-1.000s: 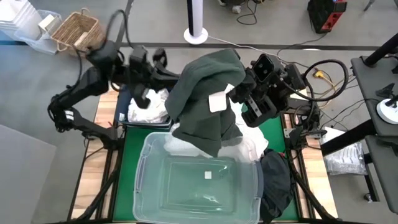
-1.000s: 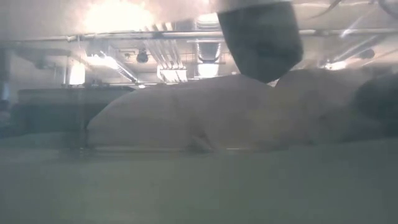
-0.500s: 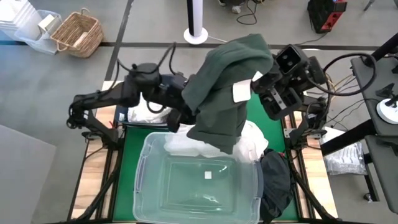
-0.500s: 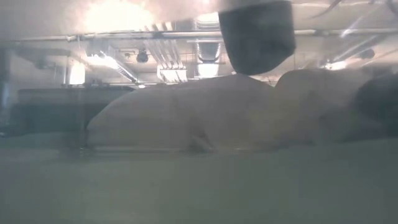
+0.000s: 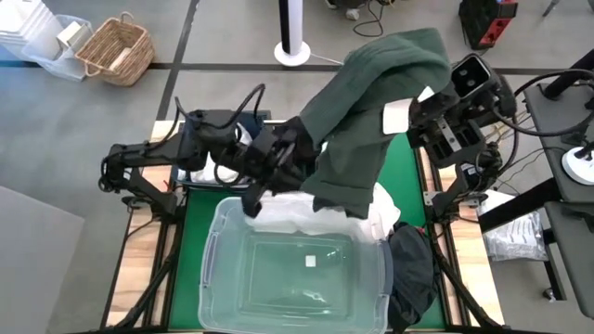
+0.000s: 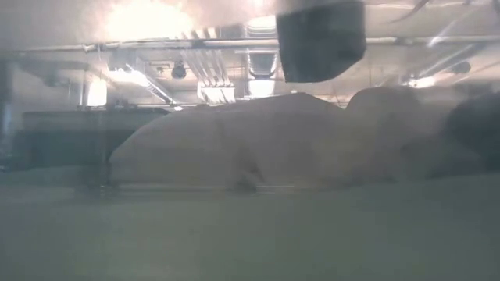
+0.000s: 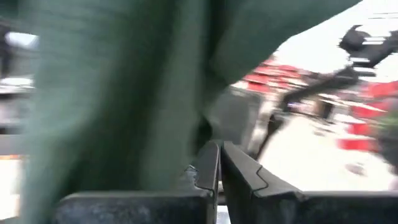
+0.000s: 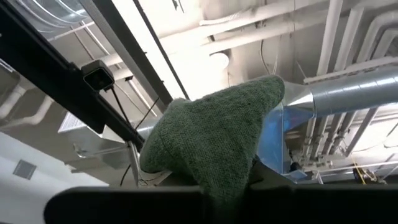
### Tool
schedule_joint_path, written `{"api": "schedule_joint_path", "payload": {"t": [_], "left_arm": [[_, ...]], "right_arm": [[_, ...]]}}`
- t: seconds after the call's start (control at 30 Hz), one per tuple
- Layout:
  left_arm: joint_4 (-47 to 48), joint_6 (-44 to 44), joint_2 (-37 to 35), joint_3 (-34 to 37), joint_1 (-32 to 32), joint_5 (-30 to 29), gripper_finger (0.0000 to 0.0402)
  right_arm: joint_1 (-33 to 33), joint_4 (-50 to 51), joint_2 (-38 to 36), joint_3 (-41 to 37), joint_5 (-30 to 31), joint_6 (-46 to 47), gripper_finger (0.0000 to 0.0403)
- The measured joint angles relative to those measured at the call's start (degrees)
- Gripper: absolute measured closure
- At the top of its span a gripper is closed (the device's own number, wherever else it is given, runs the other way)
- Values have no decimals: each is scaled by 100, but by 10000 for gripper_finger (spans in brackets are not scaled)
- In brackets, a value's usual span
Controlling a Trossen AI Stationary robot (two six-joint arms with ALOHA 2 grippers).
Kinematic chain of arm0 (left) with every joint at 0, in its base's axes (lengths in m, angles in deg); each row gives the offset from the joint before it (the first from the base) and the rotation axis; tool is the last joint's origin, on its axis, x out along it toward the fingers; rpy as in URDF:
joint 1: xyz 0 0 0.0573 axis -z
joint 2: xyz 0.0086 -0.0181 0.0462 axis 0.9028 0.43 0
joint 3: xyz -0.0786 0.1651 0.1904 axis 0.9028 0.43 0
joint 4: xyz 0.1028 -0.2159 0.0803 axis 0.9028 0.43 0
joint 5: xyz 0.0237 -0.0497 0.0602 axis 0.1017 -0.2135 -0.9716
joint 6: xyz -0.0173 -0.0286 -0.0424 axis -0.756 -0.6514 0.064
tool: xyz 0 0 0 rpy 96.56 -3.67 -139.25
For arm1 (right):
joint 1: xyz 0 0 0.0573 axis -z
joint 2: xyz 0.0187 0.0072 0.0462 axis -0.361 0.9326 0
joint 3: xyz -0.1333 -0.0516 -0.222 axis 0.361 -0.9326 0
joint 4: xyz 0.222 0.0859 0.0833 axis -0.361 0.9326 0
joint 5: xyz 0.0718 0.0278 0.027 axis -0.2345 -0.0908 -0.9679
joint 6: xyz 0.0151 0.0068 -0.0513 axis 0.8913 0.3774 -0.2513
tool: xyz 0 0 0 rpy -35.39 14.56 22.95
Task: Sort clothes
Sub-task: Put the green shirt into the transparent laundry bin
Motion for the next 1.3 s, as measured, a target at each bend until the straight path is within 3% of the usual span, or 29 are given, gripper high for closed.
{"api": "schedule_joint_path", "payload": {"t": [0.17,0.23,0.3,0.37,0.57,0.7,0.9,1.3], "left_arm": [[20,111,-134,0,-85,-1102,401],[138,195,-203,0,-74,-1821,401],[106,520,-224,0,-80,-2593,401],[-36,893,-157,-1,-157,-2888,401],[-345,615,439,-3,-398,-2074,401],[-481,393,748,1,-393,-1219,401],[-226,410,1001,-563,-133,-69,401],[1670,850,1204,-2867,507,184,401]], "right_arm": [[0,52,17,1,0,217,394],[0,50,42,1,0,264,394],[-2,47,65,1,0,322,394],[-2,37,114,1,0,355,394],[-2,53,252,-4,2,354,394],[0,24,259,-4,11,316,394],[0,10,216,-4,52,33,394],[-2,-12,-23,-4,466,-538,394]]}}
